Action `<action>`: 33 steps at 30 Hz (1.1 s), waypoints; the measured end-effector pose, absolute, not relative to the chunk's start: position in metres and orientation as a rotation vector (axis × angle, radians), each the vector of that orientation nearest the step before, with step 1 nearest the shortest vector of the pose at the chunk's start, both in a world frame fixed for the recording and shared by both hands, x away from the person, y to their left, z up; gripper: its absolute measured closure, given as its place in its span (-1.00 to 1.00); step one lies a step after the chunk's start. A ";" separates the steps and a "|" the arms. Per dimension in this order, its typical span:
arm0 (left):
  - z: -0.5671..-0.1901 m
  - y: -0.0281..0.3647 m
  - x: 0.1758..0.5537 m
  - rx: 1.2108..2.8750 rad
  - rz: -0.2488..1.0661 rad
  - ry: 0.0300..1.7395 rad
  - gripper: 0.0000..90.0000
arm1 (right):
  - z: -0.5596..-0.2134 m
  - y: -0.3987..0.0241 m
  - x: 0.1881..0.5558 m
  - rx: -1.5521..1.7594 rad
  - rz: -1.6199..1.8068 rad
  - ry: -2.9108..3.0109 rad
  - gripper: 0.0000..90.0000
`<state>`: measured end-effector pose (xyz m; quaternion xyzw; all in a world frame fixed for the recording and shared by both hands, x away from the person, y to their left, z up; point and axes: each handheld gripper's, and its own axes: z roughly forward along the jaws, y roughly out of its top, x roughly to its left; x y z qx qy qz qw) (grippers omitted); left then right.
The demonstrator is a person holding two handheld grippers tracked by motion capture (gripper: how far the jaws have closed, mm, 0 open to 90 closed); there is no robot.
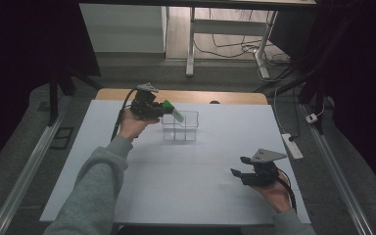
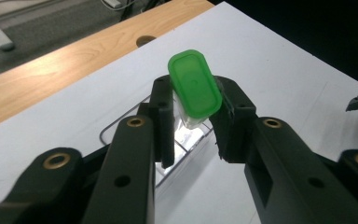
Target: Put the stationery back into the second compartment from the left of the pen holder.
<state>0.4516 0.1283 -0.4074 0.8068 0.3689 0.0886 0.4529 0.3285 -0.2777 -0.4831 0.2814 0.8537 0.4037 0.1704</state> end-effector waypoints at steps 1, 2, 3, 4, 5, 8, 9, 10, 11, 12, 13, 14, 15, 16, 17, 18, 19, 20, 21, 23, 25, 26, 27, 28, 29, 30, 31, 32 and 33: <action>-0.410 0.127 0.453 1.988 0.209 0.912 0.47 | -0.484 -0.278 0.329 0.798 1.150 2.425 -0.16; -0.411 0.126 0.454 1.987 0.202 0.911 0.28 | -0.484 -0.279 0.329 0.803 1.150 2.425 -0.16; -0.412 0.126 0.453 1.989 0.205 0.906 0.00 | -0.484 -0.280 0.329 0.807 1.144 2.426 -0.16; -0.412 0.126 0.450 1.985 0.213 0.900 0.00 | -0.484 -0.280 0.329 0.807 1.144 2.426 -0.16; -0.411 0.127 0.446 1.977 0.229 0.890 -0.08 | -0.485 -0.281 0.329 0.807 1.142 2.425 -0.16; -0.409 0.136 0.430 1.964 0.267 0.863 -0.20 | -0.485 -0.284 0.329 0.819 1.144 2.415 -0.16; -0.410 0.140 0.422 1.967 0.279 0.856 -0.21 | -0.485 -0.286 0.328 0.825 1.144 2.410 -0.16; -0.411 0.144 0.415 1.975 0.291 0.847 -0.21 | -0.485 -0.287 0.328 0.832 1.137 2.406 -0.17; -0.412 0.149 0.406 1.982 0.296 0.839 -0.21 | -0.485 -0.289 0.328 0.839 1.143 2.402 -0.17; -0.415 0.154 0.397 1.984 0.301 0.836 -0.22 | -0.485 -0.291 0.328 0.839 1.149 2.398 -0.17; -0.418 0.160 0.388 1.984 0.308 0.834 -0.22 | -0.485 -0.292 0.327 0.845 1.152 2.395 -0.17; -0.421 0.166 0.379 1.978 0.306 0.838 -0.22 | -0.485 -0.294 0.327 0.846 1.159 2.387 -0.17; -0.425 0.172 0.369 1.965 0.302 0.845 -0.23 | -0.485 -0.295 0.327 0.852 1.157 2.388 -0.17; -0.430 0.178 0.360 1.954 0.292 0.853 -0.23 | -0.485 -0.297 0.327 0.858 1.164 2.384 -0.18; -0.434 0.184 0.352 1.956 0.291 0.858 -0.23 | -0.486 -0.298 0.327 0.863 1.165 2.384 -0.18; -0.439 0.189 0.343 1.958 0.293 0.864 -0.23 | -0.486 -0.298 0.328 0.865 1.167 2.384 -0.19; -0.444 0.194 0.336 1.958 0.292 0.873 -0.23 | -0.486 -0.299 0.328 0.868 1.171 2.380 -0.19; -0.448 0.199 0.328 1.955 0.291 0.880 -0.24 | -0.486 -0.299 0.328 0.873 1.174 2.379 -0.19; -0.452 0.204 0.321 1.957 0.291 0.883 -0.24 | -0.486 -0.299 0.328 0.873 1.178 2.379 -0.19; -0.461 0.211 0.308 1.973 0.293 0.893 -0.25 | -0.486 -0.300 0.328 0.868 1.173 2.377 -0.20; -0.469 0.217 0.297 1.970 0.286 0.908 -0.26 | -0.485 -0.300 0.327 0.864 1.178 2.373 -0.20; -0.473 0.219 0.292 1.972 0.286 0.911 -0.26 | -0.484 -0.300 0.327 0.866 1.182 2.367 -0.20; -0.477 0.220 0.289 1.977 0.287 0.916 -0.26 | -0.484 -0.300 0.327 0.867 1.189 2.365 -0.20; -0.480 0.222 0.286 1.981 0.284 0.920 -0.26 | -0.484 -0.300 0.327 0.866 1.197 2.363 -0.20; -0.482 0.223 0.284 1.987 0.285 0.921 -0.27 | -0.483 -0.300 0.328 0.864 1.200 2.360 -0.20; -0.484 0.223 0.282 1.992 0.286 0.922 -0.27 | -0.483 -0.300 0.328 0.862 1.204 2.354 -0.20; -0.485 0.224 0.281 1.994 0.287 0.925 -0.27 | -0.482 -0.300 0.327 0.857 1.201 2.362 -0.20; -0.486 0.224 0.280 1.991 0.285 0.927 -0.28 | -0.482 -0.299 0.327 0.854 1.208 2.357 -0.20; -0.487 0.225 0.280 1.990 0.285 0.929 -0.28 | -0.482 -0.299 0.327 0.848 1.206 2.356 -0.21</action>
